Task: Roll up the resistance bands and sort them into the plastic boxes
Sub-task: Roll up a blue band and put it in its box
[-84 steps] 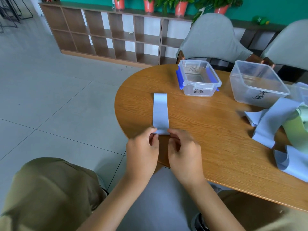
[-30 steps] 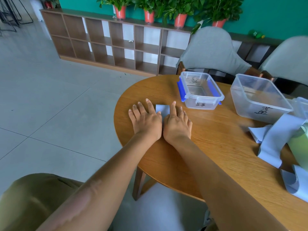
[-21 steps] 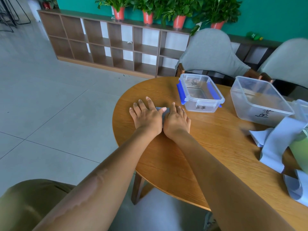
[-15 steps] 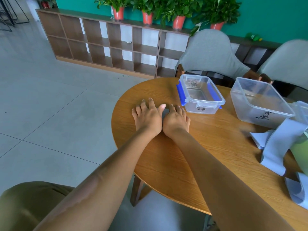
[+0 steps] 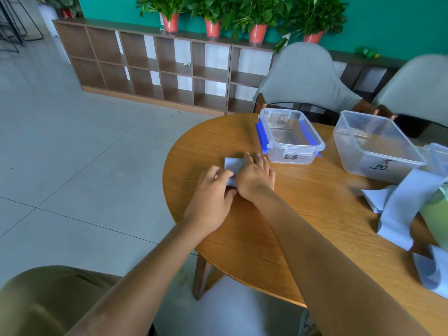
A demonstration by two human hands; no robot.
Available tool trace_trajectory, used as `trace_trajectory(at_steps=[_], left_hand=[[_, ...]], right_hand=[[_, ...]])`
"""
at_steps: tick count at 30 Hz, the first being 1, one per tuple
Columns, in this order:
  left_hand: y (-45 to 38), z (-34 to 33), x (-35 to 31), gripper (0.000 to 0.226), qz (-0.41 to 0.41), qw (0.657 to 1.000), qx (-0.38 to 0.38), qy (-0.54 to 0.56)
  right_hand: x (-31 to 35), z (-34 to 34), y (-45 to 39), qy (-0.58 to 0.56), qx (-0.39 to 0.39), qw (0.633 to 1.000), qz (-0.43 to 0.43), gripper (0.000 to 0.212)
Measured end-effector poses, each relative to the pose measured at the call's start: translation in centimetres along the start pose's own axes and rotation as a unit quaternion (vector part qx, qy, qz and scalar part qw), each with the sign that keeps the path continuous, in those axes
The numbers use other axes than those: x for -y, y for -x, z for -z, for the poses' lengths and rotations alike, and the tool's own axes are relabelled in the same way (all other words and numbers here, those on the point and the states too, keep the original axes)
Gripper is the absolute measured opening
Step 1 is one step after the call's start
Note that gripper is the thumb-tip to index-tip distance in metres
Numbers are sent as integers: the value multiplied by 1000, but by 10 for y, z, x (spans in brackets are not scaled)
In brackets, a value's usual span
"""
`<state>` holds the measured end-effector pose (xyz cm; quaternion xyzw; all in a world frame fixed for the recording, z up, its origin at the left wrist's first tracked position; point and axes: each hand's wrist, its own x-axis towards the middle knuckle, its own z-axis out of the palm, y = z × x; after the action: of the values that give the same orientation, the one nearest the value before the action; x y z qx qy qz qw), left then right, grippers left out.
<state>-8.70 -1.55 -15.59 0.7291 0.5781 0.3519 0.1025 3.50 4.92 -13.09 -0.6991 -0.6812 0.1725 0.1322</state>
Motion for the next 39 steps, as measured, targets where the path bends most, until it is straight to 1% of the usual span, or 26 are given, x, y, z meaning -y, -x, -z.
trace_trajectory(at_steps=[5, 11, 16, 20, 22, 26, 28, 30, 32, 34, 37, 39], left_hand=[[1, -1, -4, 19, 9, 1000, -23, -5], [19, 7, -9, 19, -6, 999, -32, -23], [48, 13, -13, 19, -9, 999, -36, -15], [70, 16, -18, 23, -14, 999, -41, 6], [79, 16, -21, 25, -11, 999, -46, 7], [88, 16, -25, 31, -11, 998, -53, 13], [88, 16, -26, 30, -10, 998, -60, 12], [88, 17, -29, 29, -7, 997, -73, 9], [88, 18, -36, 30, 19, 996, -88, 16], [89, 17, -43, 32, 69, 992, -95, 37], [90, 16, -51, 36, 163, 976, -100, 103], [91, 17, -56, 36, 195, 964, -111, 140]], right_hand=[[-9, 1, 13, -55, -2, 998, 35, 56], [-30, 8, 49, -106, 0, 993, 47, 52], [-46, 17, 96, -219, -14, 975, 46, 43], [-53, 18, 136, -252, -13, 965, 69, 46], [-54, 16, 152, -295, -15, 953, 68, 47], [-48, 15, 176, -405, -6, 913, 48, 45], [-45, 13, 183, -437, -3, 898, 38, 47], [-41, 10, 186, -452, -4, 892, 29, 48], [-38, 8, 186, -459, -13, 888, 21, 48], [-36, 7, 186, -466, -20, 884, 13, 48], [-36, 7, 184, -488, -28, 872, -6, 46], [-36, 8, 183, -506, -20, 862, -21, 43]])
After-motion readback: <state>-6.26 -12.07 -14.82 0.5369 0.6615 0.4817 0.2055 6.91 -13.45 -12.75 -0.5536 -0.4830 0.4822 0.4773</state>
